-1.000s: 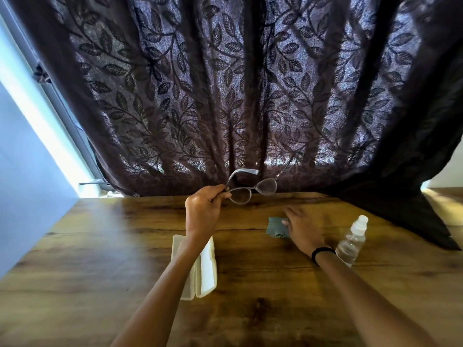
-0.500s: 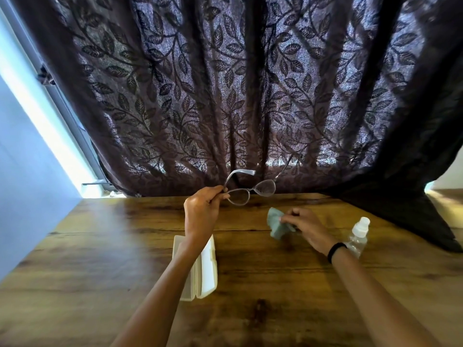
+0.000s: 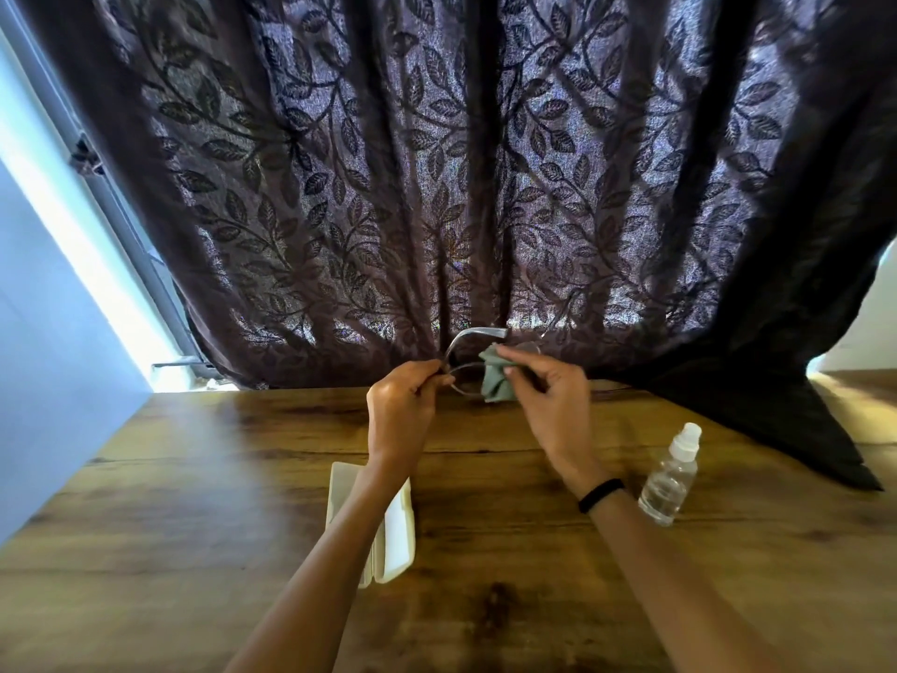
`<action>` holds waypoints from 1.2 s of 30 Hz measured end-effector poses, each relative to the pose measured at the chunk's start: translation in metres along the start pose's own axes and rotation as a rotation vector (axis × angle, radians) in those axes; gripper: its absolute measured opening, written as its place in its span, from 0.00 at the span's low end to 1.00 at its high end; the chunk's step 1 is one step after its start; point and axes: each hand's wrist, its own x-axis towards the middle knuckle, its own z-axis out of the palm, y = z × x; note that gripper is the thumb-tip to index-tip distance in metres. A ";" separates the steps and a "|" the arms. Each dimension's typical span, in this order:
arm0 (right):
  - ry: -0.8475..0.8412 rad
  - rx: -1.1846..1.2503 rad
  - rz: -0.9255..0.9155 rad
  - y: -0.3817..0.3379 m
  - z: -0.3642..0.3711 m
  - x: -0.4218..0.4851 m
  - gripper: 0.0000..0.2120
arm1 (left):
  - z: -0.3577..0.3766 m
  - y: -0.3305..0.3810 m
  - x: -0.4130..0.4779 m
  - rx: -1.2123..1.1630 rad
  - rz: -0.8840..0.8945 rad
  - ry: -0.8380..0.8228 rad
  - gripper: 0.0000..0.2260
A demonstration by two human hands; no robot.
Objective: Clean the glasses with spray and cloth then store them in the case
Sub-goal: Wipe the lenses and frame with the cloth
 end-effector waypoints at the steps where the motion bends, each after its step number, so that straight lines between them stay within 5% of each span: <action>1: 0.008 -0.092 -0.047 -0.002 0.006 -0.001 0.14 | 0.001 0.002 0.001 0.007 0.003 -0.003 0.06; 8: -0.300 -0.507 -0.280 -0.003 0.029 -0.015 0.16 | -0.001 0.004 0.002 0.016 0.002 0.043 0.08; 12: -0.260 -0.886 -0.543 0.004 0.021 -0.014 0.15 | -0.003 0.003 0.000 -0.011 -0.030 0.078 0.07; 15: -0.149 -1.019 -0.575 0.009 0.014 -0.013 0.13 | -0.003 0.005 0.001 -0.018 -0.034 0.091 0.06; 19: -0.066 -0.996 -0.506 0.012 0.013 -0.016 0.13 | 0.002 0.009 0.000 -0.052 -0.036 0.091 0.06; 27: -0.252 -0.594 -0.373 0.004 0.021 -0.008 0.18 | 0.005 0.008 0.000 -0.098 -0.085 0.141 0.07; 36: -0.115 -0.608 -0.601 -0.002 0.018 -0.003 0.12 | 0.002 0.007 0.011 -0.145 -0.109 0.190 0.08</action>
